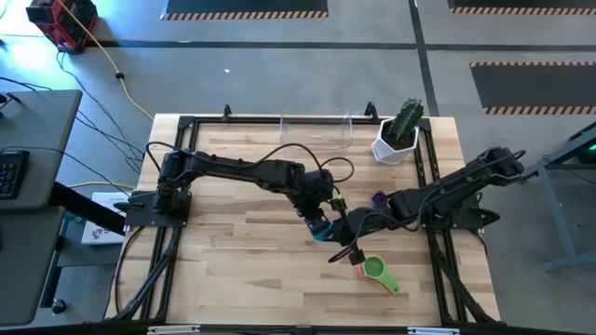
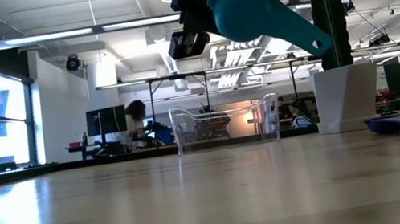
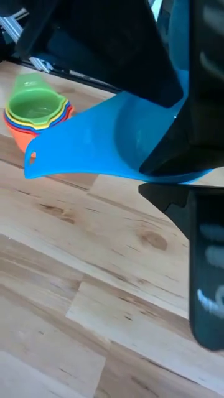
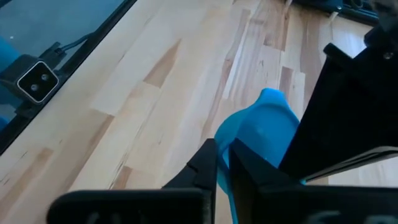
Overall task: Nest measuring cups in basket
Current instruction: Stack the light blue measuring cup on top of the green measuring cup
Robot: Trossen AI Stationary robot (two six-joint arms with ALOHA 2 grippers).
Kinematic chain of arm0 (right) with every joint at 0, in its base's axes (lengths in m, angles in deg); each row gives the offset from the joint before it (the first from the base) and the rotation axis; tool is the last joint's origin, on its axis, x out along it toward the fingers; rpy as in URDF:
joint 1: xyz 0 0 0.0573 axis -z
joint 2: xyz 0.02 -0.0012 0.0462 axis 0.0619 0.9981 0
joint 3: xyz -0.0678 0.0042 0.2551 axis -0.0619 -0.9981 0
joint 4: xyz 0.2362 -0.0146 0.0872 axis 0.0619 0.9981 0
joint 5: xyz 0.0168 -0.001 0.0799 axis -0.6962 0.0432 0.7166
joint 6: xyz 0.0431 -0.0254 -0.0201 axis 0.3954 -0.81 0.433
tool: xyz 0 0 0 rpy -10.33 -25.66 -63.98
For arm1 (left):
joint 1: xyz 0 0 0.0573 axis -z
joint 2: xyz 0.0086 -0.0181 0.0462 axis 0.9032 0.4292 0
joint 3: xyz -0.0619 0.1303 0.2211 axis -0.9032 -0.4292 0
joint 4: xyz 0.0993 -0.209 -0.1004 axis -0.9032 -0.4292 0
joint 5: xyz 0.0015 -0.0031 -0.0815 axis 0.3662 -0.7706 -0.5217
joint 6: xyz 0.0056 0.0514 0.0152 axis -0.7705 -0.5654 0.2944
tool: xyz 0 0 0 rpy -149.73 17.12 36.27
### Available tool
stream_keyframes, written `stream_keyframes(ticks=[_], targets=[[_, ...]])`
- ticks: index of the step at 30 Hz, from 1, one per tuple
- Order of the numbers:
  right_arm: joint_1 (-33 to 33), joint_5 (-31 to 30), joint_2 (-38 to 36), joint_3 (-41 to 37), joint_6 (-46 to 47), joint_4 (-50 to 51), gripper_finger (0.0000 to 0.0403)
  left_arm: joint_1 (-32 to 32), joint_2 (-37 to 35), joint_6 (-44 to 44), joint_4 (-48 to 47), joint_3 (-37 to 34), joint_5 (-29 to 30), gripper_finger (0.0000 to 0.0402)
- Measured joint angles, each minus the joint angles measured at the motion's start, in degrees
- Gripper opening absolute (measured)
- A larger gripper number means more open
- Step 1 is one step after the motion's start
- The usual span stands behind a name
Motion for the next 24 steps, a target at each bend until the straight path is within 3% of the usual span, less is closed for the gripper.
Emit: stream_keyframes(ticks=[10,16,24], targets=[[0.0,-0.98,0.02,-0.11,4.63,1.21,0.0003,-0.03,0.0,-2.25,0.09,-0.02,0.4,0.005],[-0.55,-2.5,0.02,-0.11,12.25,3.23,0.0003,-0.32,0.0,-1.69,1.03,-0.02,0.18,0.0076],[-5.05,-7.47,0.02,-0.11,21.57,7.33,0.0003,-2.97,0.0,-1.06,1.03,-0.02,-9.09,0.0079]])
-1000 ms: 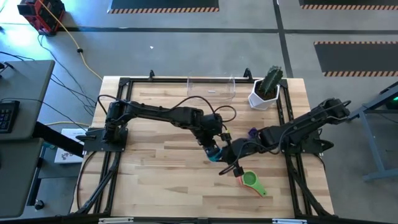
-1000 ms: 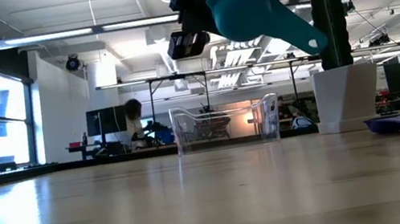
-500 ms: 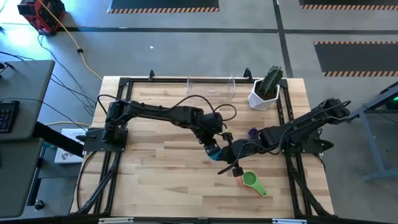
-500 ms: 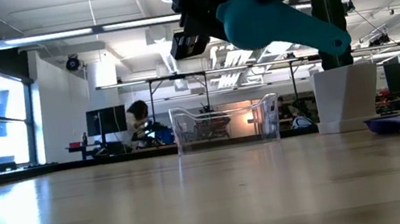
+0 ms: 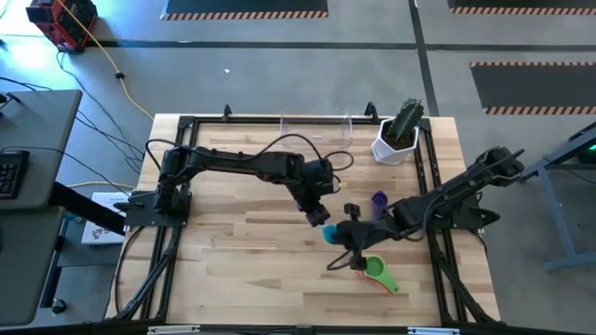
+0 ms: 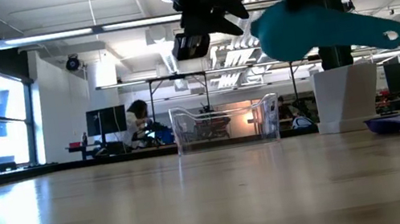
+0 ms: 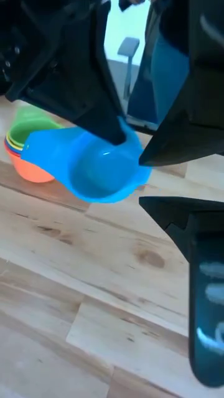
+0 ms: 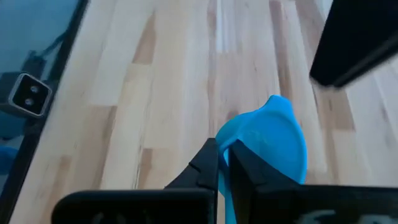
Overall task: Nest measuring cups in basket
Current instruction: Stack the light blue measuring cup on top of the green measuring cup
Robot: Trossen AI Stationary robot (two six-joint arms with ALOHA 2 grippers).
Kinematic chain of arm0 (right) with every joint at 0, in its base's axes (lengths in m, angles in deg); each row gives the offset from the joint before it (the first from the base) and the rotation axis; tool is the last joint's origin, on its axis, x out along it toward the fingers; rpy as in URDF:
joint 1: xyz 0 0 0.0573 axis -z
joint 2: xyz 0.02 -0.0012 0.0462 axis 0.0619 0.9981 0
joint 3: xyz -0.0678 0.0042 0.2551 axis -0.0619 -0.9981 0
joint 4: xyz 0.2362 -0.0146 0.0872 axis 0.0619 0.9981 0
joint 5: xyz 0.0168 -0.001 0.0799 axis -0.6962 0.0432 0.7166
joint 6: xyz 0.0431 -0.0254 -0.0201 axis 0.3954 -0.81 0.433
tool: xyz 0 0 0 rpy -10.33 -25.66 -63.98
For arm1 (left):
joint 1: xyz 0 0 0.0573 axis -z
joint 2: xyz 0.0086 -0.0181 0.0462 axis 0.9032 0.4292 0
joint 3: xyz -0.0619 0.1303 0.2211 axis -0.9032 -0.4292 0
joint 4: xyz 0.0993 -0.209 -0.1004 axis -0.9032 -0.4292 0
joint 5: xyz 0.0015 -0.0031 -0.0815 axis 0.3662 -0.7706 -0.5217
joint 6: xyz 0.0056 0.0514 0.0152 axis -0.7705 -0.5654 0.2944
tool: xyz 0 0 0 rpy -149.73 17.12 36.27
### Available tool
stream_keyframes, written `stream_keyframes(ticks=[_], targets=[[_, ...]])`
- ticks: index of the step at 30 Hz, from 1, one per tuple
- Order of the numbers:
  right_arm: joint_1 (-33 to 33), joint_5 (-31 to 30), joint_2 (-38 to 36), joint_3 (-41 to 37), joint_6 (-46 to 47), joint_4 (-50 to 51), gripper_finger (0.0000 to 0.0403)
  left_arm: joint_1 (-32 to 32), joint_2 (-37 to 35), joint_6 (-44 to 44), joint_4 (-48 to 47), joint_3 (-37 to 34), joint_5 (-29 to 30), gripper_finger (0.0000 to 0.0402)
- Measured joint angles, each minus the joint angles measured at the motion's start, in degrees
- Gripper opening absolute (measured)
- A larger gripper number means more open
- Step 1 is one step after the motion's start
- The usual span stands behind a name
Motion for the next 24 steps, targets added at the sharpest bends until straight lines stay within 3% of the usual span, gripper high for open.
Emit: stream_keyframes(ticks=[7,12,17,24], targets=[[-4.33,-6.57,0.0,2.09,13.17,8.52,0.0003,-0.44,0.0,-0.07,-0.03,0.0,-0.93,0.0079],[-7.42,-12.1,0.0,10.1,23.16,25.51,0.0003,-0.44,0.0,-0.66,-0.04,0.0,-0.93,0.0079],[-10.27,-16.06,-0.02,15.14,39.4,38.84,0.0003,-0.44,0.0,-1.16,-0.07,0.0,-0.93,0.0078],[-13.8,-11.98,-0.04,15.43,56.02,43.65,0.0003,-0.44,-0.04,-2.1,-0.58,0.0,-0.93,0.0078]])
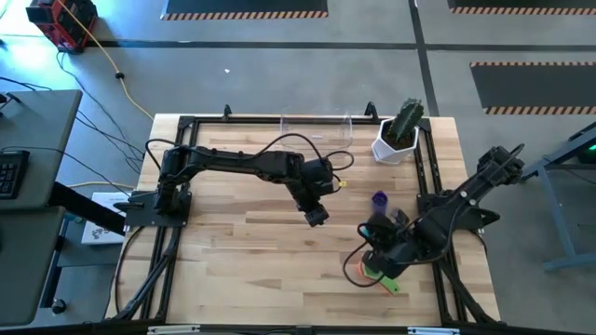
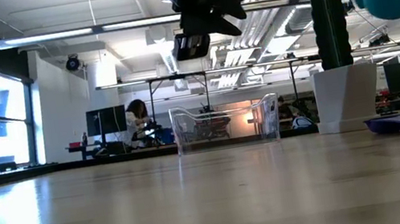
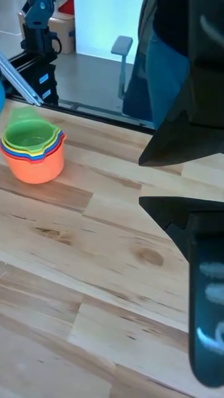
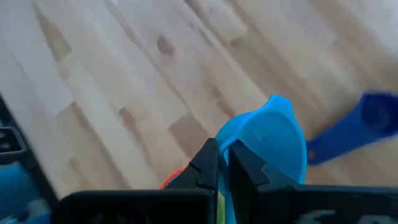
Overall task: Nest measuring cups in basket
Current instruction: Stack the light blue measuring cup on top of the green measuring cup
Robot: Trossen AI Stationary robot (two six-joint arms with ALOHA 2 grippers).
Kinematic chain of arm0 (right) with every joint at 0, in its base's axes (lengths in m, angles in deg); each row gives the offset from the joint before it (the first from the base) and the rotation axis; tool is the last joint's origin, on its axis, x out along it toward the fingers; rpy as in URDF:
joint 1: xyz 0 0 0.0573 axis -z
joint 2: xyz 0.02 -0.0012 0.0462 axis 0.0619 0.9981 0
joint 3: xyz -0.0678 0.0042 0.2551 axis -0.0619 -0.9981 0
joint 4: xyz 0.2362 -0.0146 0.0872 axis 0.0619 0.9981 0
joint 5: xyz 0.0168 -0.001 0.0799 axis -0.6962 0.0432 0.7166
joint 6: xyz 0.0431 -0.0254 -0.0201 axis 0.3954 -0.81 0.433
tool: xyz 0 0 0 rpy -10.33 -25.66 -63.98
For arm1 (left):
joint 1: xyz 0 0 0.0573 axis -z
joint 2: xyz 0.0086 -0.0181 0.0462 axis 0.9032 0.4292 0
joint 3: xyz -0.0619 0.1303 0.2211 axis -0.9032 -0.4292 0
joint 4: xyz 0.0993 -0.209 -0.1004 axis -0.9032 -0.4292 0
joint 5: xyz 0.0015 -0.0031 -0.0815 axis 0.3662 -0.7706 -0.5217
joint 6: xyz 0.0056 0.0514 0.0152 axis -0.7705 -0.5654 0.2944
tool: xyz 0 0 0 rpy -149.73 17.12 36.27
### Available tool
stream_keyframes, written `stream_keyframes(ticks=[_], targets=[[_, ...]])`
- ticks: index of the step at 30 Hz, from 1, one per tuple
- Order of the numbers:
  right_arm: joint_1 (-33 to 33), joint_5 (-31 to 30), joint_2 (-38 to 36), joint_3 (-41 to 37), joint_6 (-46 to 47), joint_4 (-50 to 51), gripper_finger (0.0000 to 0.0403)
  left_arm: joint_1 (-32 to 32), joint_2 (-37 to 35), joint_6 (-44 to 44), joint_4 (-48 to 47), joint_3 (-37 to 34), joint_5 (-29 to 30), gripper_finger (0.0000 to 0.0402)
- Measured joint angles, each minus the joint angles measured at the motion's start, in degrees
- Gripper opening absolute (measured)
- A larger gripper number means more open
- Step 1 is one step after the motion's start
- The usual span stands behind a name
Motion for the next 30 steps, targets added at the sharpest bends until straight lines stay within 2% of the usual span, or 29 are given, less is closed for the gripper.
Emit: stream_keyframes(ticks=[6,17,23,30], targets=[[-2.99,1.65,0.88,0.0,4.52,-0.02,0.0003,0.0,0.0,-0.01,-0.42,0.0,0.0,0.0078],[-6.42,11.65,10.54,0.0,6.48,-0.43,0.0003,0.0,0.0,0.0,-0.38,0.0,0.0,0.0078],[-6.96,10.23,12.26,0.0,9.26,-2.71,0.0003,0.0,0.0,0.09,-0.36,0.0,0.01,0.0078],[-7.36,8.72,12.17,3.68,9.74,2.73,0.0003,0.0,0.0,0.39,-0.31,0.0,0.02,0.0078]])
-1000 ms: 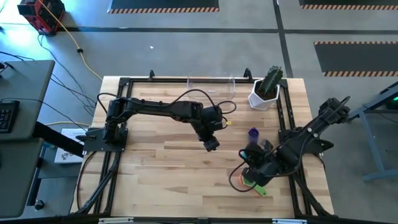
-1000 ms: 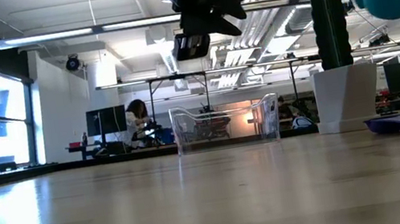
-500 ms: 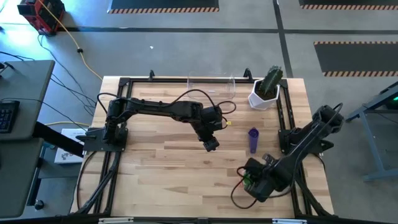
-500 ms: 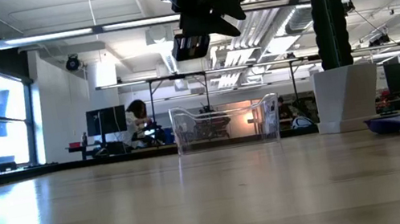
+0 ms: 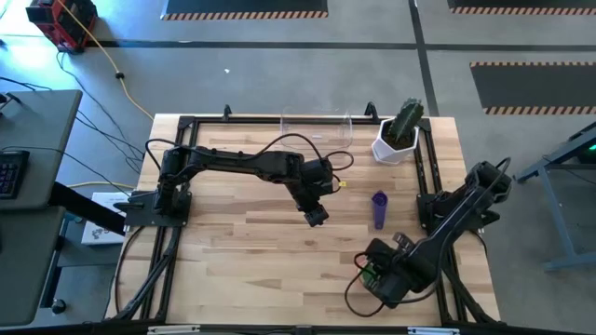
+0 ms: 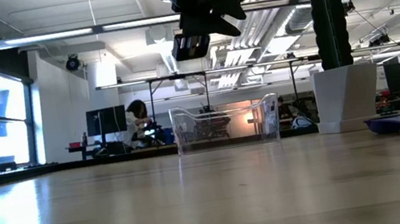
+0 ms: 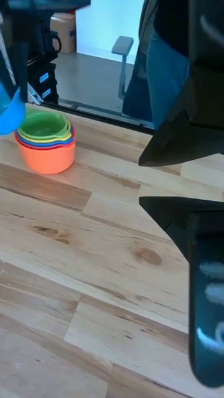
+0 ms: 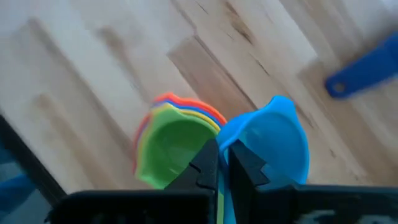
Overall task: Nest measuring cups in basket
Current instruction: Stack the light blue measuring cup on top of the green measuring cup
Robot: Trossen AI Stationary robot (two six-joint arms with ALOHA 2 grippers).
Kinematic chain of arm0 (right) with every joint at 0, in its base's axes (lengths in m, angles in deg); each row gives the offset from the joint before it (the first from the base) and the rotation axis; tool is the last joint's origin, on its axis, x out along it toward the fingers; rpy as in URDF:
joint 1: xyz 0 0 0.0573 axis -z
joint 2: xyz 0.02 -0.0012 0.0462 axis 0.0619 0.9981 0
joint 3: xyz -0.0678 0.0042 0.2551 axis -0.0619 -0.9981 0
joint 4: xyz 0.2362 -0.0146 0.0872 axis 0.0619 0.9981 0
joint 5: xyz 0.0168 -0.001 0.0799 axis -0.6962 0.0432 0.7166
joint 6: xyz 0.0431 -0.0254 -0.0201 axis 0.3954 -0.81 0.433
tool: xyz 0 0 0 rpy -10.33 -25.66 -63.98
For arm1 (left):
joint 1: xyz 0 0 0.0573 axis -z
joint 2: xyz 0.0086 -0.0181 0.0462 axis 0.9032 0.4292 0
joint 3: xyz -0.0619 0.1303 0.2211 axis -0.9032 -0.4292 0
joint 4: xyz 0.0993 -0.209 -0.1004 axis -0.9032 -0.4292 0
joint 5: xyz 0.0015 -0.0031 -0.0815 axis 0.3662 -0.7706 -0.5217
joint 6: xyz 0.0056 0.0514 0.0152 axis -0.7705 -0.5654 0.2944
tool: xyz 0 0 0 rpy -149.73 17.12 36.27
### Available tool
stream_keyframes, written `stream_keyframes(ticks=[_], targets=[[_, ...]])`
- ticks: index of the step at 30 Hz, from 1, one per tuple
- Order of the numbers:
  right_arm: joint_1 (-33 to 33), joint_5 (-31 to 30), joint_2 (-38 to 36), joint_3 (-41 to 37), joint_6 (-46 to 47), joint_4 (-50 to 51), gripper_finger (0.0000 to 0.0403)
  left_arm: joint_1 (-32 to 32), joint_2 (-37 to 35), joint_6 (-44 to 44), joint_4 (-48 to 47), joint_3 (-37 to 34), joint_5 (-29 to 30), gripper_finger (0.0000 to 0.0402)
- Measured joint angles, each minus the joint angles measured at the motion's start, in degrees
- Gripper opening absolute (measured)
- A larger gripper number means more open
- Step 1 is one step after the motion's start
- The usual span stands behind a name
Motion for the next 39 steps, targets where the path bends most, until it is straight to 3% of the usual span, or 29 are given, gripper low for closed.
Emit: stream_keyframes(ticks=[8,16,30,39], targets=[[-0.97,-2.78,0.06,2.29,-15.03,-5.69,0.0003,0.0,0.0,0.0,-0.04,0.0,0.0,0.0078],[-2.68,0.12,3.77,1.94,-27.8,-6.79,0.0003,0.17,0.0,-0.43,-0.32,0.0,0.02,0.0078],[-4.62,-0.69,4.11,1.94,-38.54,-10.13,0.0012,0.17,0.0,-0.42,-0.44,0.0,0.02,0.0078],[-4.51,0.91,4.11,1.94,-38.9,-9.15,0.0026,0.17,0.0,-0.43,-0.46,0.0,0.02,0.0078]])
